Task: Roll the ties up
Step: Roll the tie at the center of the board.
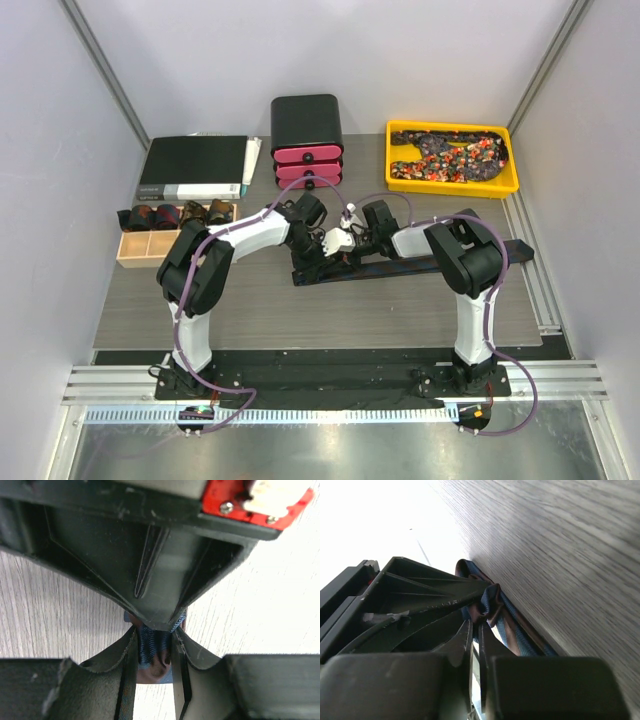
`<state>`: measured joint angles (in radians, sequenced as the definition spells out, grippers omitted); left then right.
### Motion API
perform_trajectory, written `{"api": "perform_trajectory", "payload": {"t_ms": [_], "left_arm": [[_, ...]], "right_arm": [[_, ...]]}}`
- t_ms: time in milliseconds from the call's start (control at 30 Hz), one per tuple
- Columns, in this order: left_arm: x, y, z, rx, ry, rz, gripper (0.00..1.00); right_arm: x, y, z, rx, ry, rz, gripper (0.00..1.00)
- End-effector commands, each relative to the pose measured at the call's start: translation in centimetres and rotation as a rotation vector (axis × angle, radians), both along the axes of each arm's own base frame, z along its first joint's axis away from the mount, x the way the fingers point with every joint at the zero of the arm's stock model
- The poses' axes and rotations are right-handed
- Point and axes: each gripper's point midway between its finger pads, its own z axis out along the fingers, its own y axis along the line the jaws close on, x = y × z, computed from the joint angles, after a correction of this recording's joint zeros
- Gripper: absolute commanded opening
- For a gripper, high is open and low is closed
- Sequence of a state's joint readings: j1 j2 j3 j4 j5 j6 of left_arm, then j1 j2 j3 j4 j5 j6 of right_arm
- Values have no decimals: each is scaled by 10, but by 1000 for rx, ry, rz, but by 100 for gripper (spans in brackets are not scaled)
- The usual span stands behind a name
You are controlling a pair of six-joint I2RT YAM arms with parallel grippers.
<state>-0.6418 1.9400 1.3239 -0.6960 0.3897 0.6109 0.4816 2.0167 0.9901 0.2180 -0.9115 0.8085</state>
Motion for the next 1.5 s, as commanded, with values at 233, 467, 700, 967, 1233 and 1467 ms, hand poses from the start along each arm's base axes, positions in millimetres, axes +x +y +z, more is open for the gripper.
{"api": "perform_trajectory", "payload": {"t_ms": [233,467,700,967,1233,1467], "left_arm": [[2,15,5,10,-61,-59,56],[4,4,28,-75,-119,-119,71],[6,6,15,-38,-134,-178,76],[4,11,-4,23,-104,-215,70],[9,24,-9,90,-94,-215,29],[0,36,-9,99,-70,-204,19]], "right_arm": [[-5,-7,-11,-57,-39,66,1],[3,-6,-24,-85,-38,52,1],[3,-6,-20,-75,-41,58,1],[7,-2,-8,-54,-60,60,2],[11,2,9,-21,-83,69,1],[8,-3,12,-59,-85,84,1]]}}
